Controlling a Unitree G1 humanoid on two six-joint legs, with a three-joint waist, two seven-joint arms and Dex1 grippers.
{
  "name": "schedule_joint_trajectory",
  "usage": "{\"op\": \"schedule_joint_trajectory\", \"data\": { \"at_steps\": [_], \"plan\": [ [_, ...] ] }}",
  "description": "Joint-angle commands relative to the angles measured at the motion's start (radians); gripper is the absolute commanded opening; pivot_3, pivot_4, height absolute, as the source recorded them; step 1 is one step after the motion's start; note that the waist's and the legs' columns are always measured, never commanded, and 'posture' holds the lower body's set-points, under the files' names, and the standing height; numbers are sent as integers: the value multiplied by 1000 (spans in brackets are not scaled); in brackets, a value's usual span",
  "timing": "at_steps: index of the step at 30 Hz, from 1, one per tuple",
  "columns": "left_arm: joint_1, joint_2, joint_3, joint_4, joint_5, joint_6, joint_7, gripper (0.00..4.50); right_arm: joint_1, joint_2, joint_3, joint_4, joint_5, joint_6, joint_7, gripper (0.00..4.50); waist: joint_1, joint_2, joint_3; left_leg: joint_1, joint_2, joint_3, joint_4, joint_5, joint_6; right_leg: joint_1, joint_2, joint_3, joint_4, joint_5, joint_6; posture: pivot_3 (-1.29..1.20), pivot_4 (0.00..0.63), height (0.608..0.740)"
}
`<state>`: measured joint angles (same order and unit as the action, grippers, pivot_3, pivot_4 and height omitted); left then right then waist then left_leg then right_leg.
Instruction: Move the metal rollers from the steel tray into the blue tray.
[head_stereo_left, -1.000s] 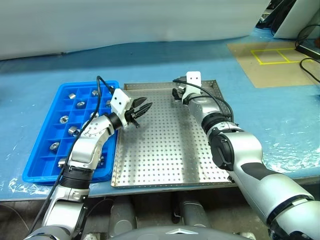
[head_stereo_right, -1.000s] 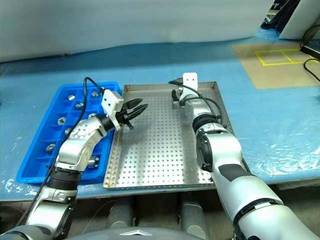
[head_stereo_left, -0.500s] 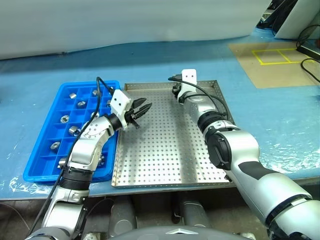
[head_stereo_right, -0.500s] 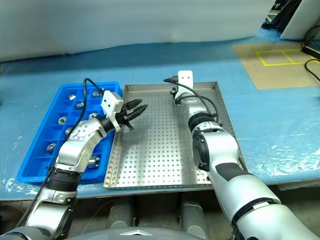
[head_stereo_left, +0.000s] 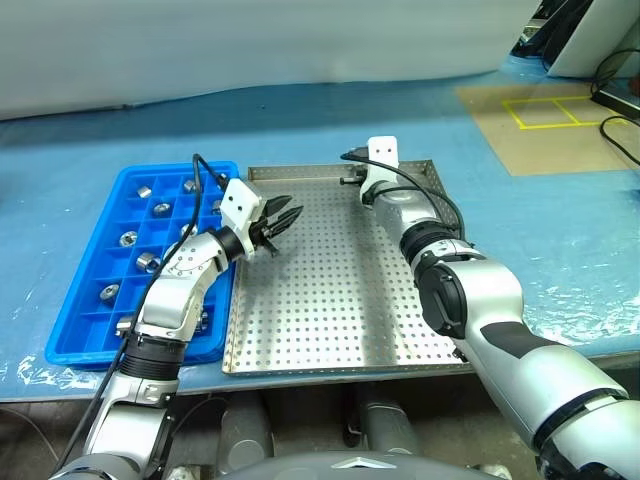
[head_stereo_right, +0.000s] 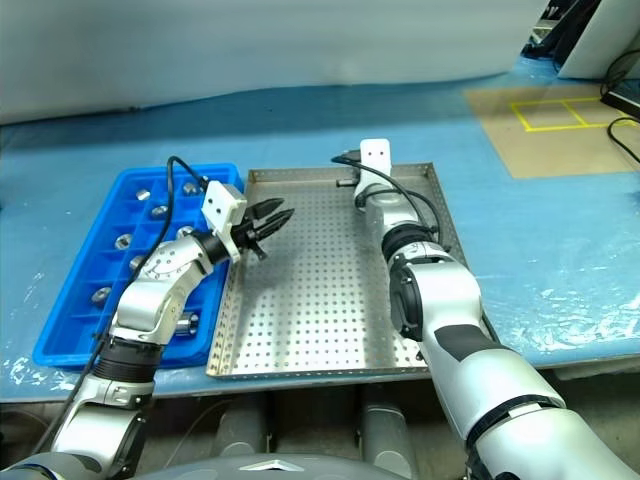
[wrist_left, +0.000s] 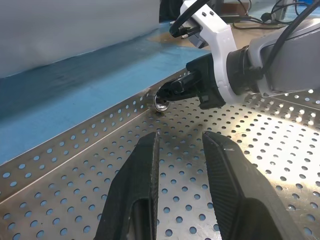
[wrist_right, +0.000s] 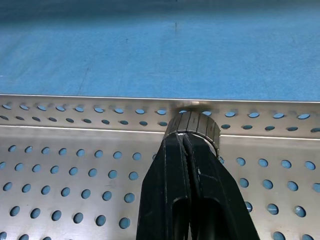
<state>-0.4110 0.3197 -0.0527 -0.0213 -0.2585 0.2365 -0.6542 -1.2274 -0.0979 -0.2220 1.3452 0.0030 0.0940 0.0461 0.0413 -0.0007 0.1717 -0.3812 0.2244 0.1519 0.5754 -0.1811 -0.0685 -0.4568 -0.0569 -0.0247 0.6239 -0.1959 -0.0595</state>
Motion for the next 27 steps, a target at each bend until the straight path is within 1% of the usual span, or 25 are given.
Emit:
{"op": "schedule_joint_trajectory", "data": {
  "at_steps": [1,5,14,25,27],
  "plan": [
    [-22,-4,-3,-7,5,-23,-1,1419,-8,-14,3,-15,-3,-18,9,24,0,0,0,0,0,0,0,0,0,0,0,0,0,0,0,-31,150,740],
    [-27,-5,-1,-1,9,-27,-2,1419,-3,-22,20,-17,-15,3,33,24,0,0,0,0,0,0,0,0,0,0,0,0,0,0,0,-27,150,740],
    [-23,-5,9,-12,0,-28,-4,1419,-24,-53,32,-60,-4,8,155,24,1,0,0,0,0,0,0,0,0,0,0,0,0,0,0,-27,150,740],
    [-50,-14,5,29,5,-45,-17,1419,-11,-84,29,-81,12,2,161,24,-1,0,0,0,0,0,0,0,0,0,0,0,0,0,0,-55,150,740],
    [-55,-15,5,38,7,-49,-20,1419,0,-85,35,-79,7,-13,169,405,-1,0,0,0,0,0,0,0,0,0,0,0,0,0,0,-52,150,740]
  ]
}}
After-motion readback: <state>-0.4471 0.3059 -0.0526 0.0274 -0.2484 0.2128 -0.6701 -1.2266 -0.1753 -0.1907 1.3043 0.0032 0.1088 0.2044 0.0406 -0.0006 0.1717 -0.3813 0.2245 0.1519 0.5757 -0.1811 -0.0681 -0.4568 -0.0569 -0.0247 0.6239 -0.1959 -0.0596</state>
